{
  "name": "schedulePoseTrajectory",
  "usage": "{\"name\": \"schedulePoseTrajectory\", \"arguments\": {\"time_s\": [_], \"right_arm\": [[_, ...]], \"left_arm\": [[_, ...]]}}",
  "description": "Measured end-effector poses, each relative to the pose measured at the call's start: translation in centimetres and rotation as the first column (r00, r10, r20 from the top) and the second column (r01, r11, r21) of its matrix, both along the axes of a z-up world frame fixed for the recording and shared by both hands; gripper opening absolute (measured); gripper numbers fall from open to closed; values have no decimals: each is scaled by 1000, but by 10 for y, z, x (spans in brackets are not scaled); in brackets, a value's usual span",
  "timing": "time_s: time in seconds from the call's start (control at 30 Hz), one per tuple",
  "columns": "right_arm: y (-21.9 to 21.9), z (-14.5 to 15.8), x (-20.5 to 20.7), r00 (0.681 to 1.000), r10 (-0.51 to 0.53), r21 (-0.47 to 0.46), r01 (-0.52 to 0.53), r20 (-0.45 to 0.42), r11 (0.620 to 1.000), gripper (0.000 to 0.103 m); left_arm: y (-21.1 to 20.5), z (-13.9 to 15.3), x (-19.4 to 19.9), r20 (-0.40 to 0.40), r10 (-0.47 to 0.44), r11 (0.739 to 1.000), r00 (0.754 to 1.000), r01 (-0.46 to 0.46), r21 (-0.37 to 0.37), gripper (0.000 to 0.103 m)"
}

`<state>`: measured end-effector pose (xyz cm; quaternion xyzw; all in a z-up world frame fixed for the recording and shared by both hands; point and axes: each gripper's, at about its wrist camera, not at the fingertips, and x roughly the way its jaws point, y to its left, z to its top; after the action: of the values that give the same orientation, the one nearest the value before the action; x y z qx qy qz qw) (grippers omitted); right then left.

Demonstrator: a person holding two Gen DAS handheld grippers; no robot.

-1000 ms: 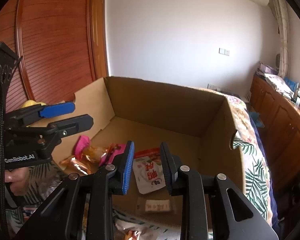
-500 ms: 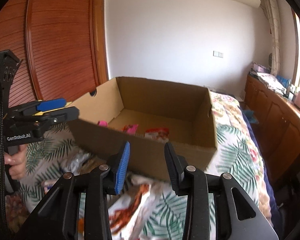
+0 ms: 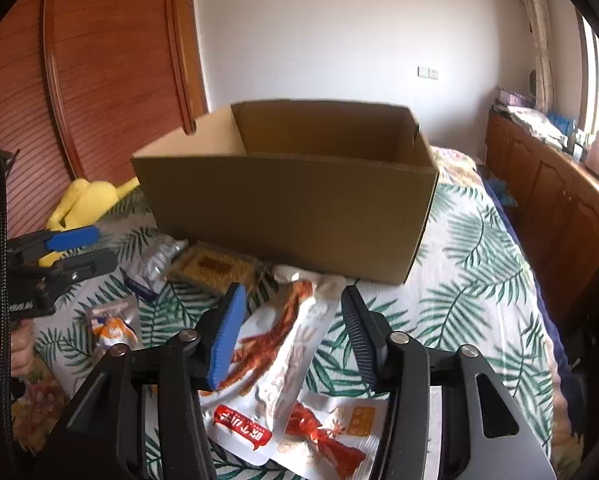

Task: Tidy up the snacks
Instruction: 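Move both tools back from the box to the snack pile, then reach the left tool to the white-orange packet while the right tool reaches the chicken-feet bag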

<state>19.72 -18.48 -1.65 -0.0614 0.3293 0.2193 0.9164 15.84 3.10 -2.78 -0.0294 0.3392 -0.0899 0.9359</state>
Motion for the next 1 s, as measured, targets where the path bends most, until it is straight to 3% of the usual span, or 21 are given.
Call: {"name": "schedulePoseTrajectory", "arguments": {"time_s": [0.4,0.67,0.83,1.0], "right_arm": [[11,-41,18,995,-22,-35,18,-94,999,60],[16,-52,22,993,-24,-55,18,-118,998,66],[14,-54,24,992,-28,-48,22,-127,999,69],[14,-55,25,992,-31,-52,25,-125,998,70]], "left_arm": [[1,-34,-12,-96,35,999,995,-34,15,73],[3,-44,-12,-134,57,998,989,-54,27,73],[4,-56,-10,-173,78,995,982,-66,73,73],[4,-57,-13,-167,83,994,983,-71,81,73]]}}
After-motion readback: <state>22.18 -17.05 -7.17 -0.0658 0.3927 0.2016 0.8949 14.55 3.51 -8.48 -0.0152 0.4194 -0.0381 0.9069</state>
